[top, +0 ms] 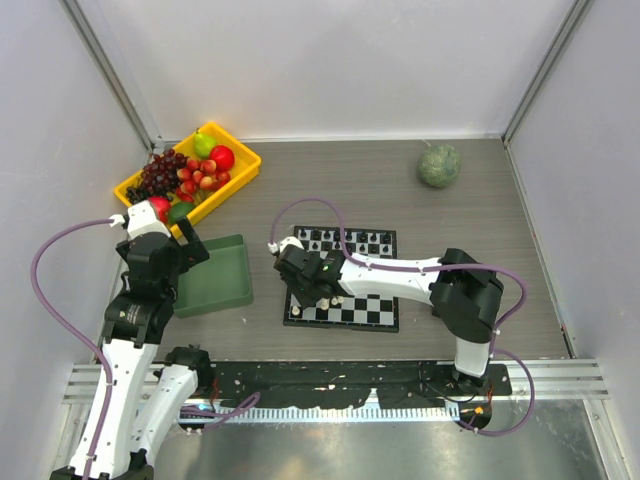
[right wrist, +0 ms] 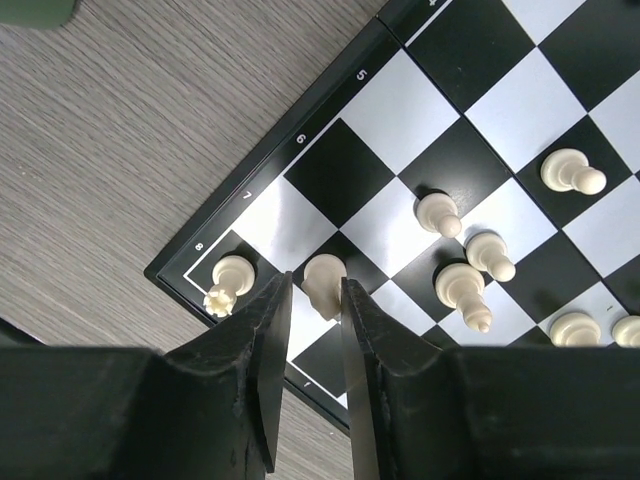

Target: Set up the chess pieces on the board

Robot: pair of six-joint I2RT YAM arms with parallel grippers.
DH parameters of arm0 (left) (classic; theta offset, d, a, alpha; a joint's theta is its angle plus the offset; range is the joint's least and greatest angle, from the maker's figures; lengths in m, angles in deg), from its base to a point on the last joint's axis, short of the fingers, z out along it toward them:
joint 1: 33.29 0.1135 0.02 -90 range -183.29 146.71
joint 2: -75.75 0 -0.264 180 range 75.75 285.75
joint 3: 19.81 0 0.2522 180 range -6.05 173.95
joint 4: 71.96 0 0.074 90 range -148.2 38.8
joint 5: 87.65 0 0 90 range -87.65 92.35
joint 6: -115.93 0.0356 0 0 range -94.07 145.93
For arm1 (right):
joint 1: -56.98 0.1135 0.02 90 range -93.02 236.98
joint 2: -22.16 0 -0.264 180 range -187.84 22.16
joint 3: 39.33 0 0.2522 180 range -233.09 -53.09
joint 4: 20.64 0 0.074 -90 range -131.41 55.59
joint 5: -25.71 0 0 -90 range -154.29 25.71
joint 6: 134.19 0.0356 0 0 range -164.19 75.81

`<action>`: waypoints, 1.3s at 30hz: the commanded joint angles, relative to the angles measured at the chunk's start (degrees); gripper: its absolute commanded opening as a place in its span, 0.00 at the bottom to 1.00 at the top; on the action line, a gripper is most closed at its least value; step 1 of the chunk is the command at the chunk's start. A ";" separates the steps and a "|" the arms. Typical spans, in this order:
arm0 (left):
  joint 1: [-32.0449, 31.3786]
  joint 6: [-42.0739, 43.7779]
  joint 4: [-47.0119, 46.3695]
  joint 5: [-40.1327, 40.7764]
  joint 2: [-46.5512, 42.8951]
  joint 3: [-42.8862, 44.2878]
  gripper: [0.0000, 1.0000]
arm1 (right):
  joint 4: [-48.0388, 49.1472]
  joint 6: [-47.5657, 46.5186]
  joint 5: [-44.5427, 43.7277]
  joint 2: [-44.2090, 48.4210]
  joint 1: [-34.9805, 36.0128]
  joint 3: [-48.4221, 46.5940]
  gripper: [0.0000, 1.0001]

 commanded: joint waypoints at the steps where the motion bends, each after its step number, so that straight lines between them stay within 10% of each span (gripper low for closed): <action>1: 0.49 0.13 -1.23 0.99 -0.08 0.25 0.99 | 0.43 -0.54 -0.90 0.35 0.15 -0.62 0.31; 39: 0.49 -0.05 -1.32 0.64 -0.35 -0.28 0.99 | 0.52 1.92 2.79 6.42 3.05 5.18 0.18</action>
